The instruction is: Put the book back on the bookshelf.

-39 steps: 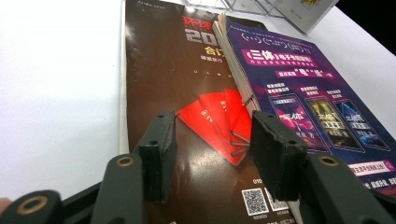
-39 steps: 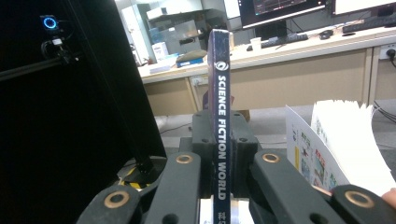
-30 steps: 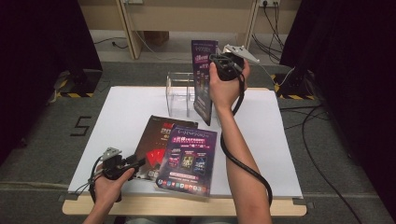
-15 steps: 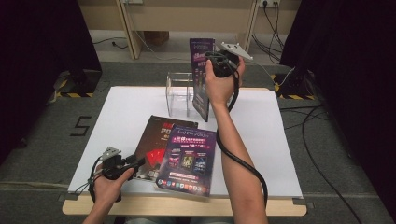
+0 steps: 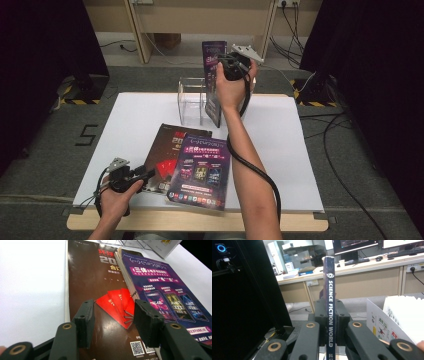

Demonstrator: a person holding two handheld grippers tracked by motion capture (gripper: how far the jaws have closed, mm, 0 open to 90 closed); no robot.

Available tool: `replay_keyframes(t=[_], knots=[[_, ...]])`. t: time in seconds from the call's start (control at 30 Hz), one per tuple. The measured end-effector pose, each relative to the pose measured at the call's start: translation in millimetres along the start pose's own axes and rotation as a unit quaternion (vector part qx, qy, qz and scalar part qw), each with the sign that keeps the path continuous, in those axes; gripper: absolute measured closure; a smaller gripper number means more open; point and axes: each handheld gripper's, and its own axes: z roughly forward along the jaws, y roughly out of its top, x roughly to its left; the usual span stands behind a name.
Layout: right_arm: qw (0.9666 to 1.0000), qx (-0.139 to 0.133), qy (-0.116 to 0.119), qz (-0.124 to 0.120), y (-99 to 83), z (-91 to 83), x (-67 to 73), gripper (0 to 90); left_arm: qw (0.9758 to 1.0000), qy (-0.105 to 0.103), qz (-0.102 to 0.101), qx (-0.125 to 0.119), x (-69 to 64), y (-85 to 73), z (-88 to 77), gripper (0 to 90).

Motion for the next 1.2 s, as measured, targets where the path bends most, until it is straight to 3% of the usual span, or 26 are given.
replay_keyframes(t=[0.73, 0.93, 1.2], knots=[[0.9993, 0.026, -0.022, -0.014, -27.4, 29.6, -5.5, 84.2, 1.0, -0.001, -0.001, 0.0, 1.6, -0.7, -0.1, 50.9], [0.9992, 0.015, -0.025, -0.027, -32.0, 25.9, -5.7, 84.1, 1.0, -0.002, -0.001, 0.001, 1.2, -1.6, 0.9, 50.9], [0.999, 0.011, -0.014, -0.041, -43.4, 5.0, -4.5, 83.5, 1.0, -0.001, -0.002, 0.0, 0.2, -2.1, 0.6, 50.9]])
